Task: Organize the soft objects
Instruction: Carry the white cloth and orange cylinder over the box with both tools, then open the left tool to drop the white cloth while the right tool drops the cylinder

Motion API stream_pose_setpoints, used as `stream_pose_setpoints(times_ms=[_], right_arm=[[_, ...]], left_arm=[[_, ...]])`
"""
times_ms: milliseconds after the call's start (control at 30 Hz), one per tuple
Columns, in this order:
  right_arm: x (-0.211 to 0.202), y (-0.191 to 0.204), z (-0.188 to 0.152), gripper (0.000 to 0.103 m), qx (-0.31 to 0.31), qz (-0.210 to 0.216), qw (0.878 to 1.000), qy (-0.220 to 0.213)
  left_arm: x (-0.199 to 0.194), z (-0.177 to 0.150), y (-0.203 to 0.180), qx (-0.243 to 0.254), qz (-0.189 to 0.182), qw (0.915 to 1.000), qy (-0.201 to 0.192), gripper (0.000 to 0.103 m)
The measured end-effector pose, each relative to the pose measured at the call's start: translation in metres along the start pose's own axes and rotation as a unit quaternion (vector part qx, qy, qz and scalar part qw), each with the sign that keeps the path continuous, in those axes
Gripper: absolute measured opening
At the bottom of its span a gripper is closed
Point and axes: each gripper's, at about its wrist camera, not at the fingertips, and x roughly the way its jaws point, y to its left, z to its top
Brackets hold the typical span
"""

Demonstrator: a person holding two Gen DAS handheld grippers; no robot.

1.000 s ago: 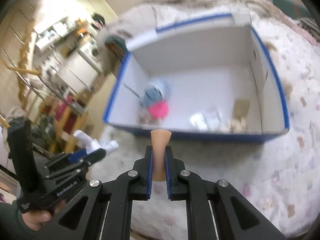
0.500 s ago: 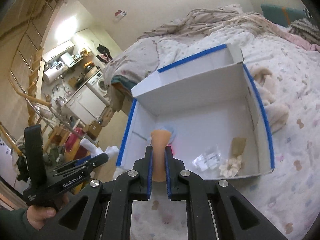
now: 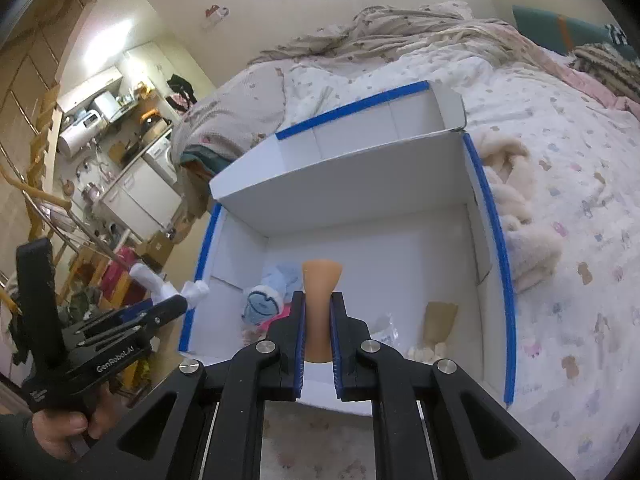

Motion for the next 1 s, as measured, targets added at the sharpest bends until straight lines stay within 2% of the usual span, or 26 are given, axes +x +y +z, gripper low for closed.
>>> stream_pose_setpoints(times_ms=[100, 233, 300, 400, 533, 1000], right_arm=[[0.012, -0.002, 0.001, 0.012, 0.000, -0.005, 1.000, 0.011], [0.035, -0.017, -0.006, 0.012, 0.042, -0.002, 0.998, 0.049], [0.048, -0.017, -0.012, 0.012, 0.043, -0.013, 0.996, 0.071], [0.060, -0.012, -0.022, 0.012, 0.030, -0.021, 0.995, 0.089], [0.071, -0.009, -0.031, 0.012, 0.028, -0.024, 0.994, 0.107], [0.080, -0.024, -0.026, 0.012, 0.052, -0.058, 0.991, 0.109]], left_arm=[[0.009, 0.005, -0.005, 0.010, 0.001, 0.9999, 0.000, 0.025], [0.028, 0.006, -0.017, 0.037, 0.005, 0.9993, -0.006, 0.025], [0.042, 0.001, -0.022, 0.052, 0.014, 0.9986, -0.005, 0.025], [0.057, -0.005, -0.019, 0.036, 0.007, 0.9993, 0.006, 0.025], [0.066, -0.006, -0.008, -0.011, -0.016, 0.9997, 0.013, 0.025], [0.079, -0.004, -0.018, 0.003, 0.002, 0.9998, 0.018, 0.025]])
